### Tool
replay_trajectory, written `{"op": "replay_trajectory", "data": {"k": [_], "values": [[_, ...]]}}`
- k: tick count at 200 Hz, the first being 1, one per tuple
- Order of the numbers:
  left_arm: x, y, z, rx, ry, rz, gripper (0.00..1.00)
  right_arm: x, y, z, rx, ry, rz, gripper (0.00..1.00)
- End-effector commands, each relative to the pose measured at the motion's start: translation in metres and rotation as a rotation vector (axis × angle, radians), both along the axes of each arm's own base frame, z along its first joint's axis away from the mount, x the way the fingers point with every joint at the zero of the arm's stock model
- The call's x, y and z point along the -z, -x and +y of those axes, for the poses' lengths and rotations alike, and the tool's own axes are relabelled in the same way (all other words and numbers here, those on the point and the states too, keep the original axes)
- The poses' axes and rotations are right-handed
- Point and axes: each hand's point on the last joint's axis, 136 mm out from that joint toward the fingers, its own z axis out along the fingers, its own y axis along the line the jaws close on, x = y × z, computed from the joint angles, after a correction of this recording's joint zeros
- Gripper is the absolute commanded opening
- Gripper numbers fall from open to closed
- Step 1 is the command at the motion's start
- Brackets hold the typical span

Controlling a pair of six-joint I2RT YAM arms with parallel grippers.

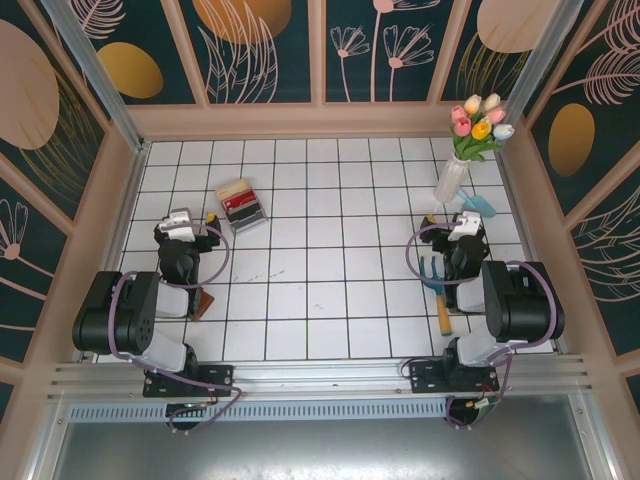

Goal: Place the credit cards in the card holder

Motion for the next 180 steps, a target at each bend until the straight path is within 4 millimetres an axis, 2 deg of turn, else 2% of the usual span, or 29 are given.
{"op": "replay_trajectory", "data": {"k": [1, 54, 89, 104, 118, 136, 142, 149, 155, 169, 180], "values": [[-0.013, 0.006, -0.006, 0.046, -0.023, -0.058, 0.99, -0.014, -0.005, 0.008, -0.051, 0.005, -0.045, 0.99], [-0.024, 0.020, -0.006, 0.043, -0.022, -0.117, 0.99, -0.021, 0.006, 0.015, -0.064, 0.039, -0.088, 0.99], [-0.043, 0.032, 0.007, -0.035, 0.039, -0.136, 0.99, -0.041, 0.014, 0.022, -0.079, 0.040, -0.114, 0.99], [-0.040, 0.028, 0.023, -0.144, 0.133, -0.040, 0.99, -0.047, 0.005, 0.018, -0.044, -0.035, 0.010, 0.99], [-0.046, 0.029, 0.027, -0.180, 0.195, 0.003, 0.99, -0.061, 0.008, 0.017, -0.012, -0.130, 0.070, 0.99], [-0.050, 0.040, 0.041, -0.300, 0.372, 0.018, 0.99, -0.076, 0.016, 0.009, 0.110, -0.393, 0.103, 0.99], [-0.048, 0.046, 0.048, -0.358, 0.423, 0.028, 0.99, -0.076, 0.018, 0.016, 0.076, -0.444, 0.151, 0.99], [-0.051, 0.048, 0.048, -0.362, 0.432, 0.036, 0.99, -0.081, 0.021, 0.038, -0.057, -0.448, 0.202, 0.99], [-0.055, 0.045, 0.040, -0.313, 0.420, 0.047, 0.99, -0.083, 0.023, 0.050, -0.123, -0.464, 0.230, 0.99], [-0.063, 0.037, 0.019, -0.182, 0.411, 0.079, 0.99, -0.079, 0.028, 0.066, -0.186, -0.548, 0.276, 0.99], [-0.063, 0.030, 0.007, -0.119, 0.428, 0.122, 0.99, -0.082, 0.035, 0.087, -0.310, -0.596, 0.295, 0.99]]}}
